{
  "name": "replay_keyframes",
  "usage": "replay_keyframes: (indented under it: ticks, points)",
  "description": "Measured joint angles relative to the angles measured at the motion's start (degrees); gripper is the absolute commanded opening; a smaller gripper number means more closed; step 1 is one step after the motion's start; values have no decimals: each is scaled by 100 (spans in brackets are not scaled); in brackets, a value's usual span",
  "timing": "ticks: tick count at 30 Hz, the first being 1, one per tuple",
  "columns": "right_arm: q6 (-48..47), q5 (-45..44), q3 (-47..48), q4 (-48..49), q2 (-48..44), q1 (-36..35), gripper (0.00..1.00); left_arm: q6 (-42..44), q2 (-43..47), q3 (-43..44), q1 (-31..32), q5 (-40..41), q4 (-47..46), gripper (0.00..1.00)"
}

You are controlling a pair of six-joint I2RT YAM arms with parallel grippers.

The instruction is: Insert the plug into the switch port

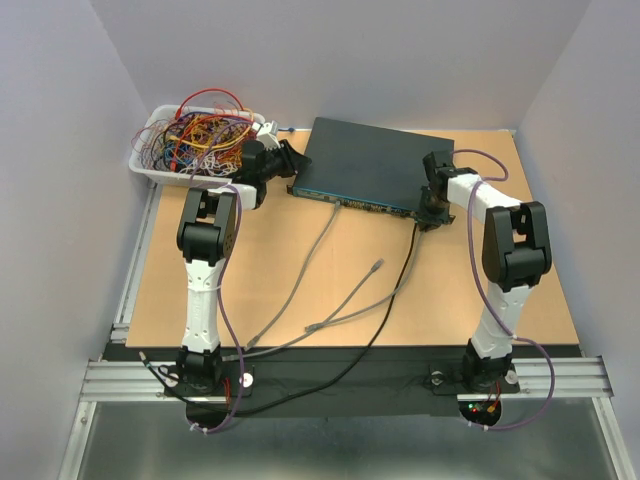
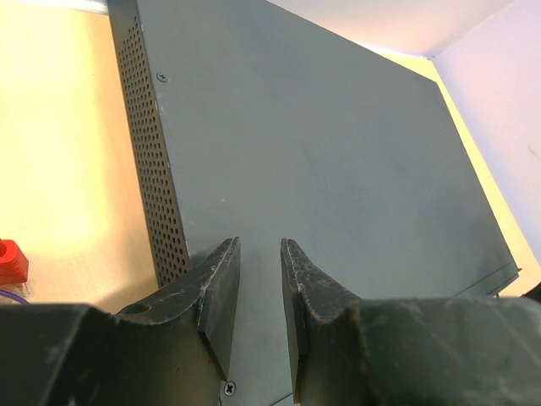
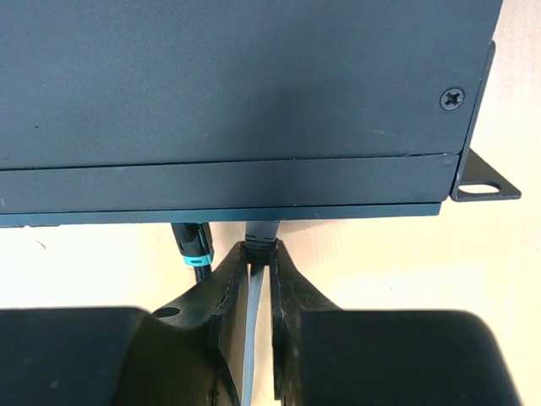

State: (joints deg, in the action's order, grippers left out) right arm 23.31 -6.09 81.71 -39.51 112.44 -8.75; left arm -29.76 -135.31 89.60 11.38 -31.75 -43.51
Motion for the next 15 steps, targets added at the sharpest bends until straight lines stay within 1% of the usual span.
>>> replay_keyframes:
  ticks: [7, 15]
  points:
    - [0, -125, -17, 9, -13, -35, 1, -17, 0, 0, -9, -17, 2, 37]
    - [4, -184, -136, 81, -299, -35, 1, -37, -46, 0, -24, -61, 0, 37]
